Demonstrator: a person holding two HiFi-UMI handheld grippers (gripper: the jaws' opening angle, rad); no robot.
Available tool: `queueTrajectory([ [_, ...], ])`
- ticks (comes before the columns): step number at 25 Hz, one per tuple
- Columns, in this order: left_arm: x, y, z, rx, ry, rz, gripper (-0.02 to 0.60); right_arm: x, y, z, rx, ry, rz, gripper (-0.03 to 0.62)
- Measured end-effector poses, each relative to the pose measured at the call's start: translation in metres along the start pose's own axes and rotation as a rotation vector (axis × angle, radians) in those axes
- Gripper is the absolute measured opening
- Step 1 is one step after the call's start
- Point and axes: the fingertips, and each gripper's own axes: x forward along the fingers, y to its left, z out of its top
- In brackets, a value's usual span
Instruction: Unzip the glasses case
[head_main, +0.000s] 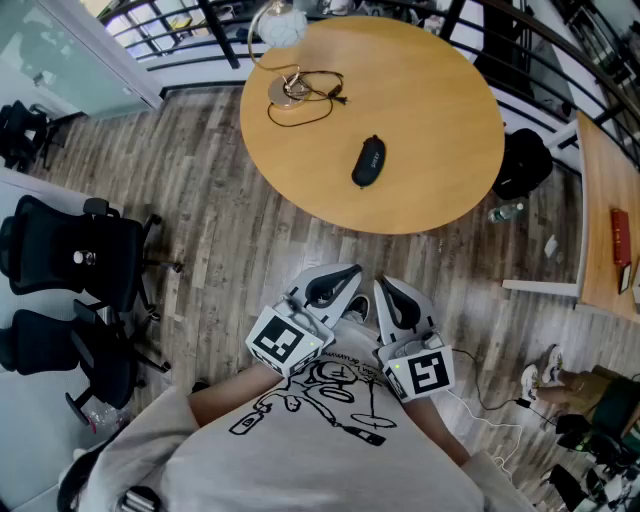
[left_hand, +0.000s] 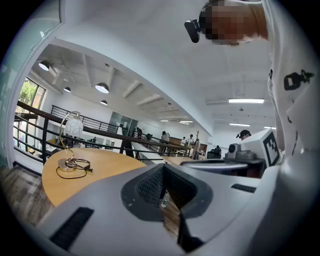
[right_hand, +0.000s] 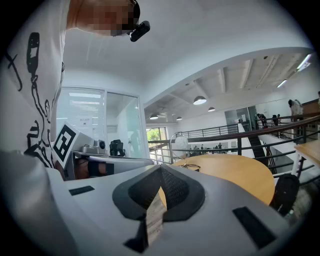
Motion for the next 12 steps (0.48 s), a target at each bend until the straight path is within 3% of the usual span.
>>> queueTrajectory([
  [12, 0.021, -0.014, -0.008, -0.001, 0.002, 0.06, 0.008, -0.022, -0.026, -0.004, 0.002, -0.014, 0.024, 0.021],
])
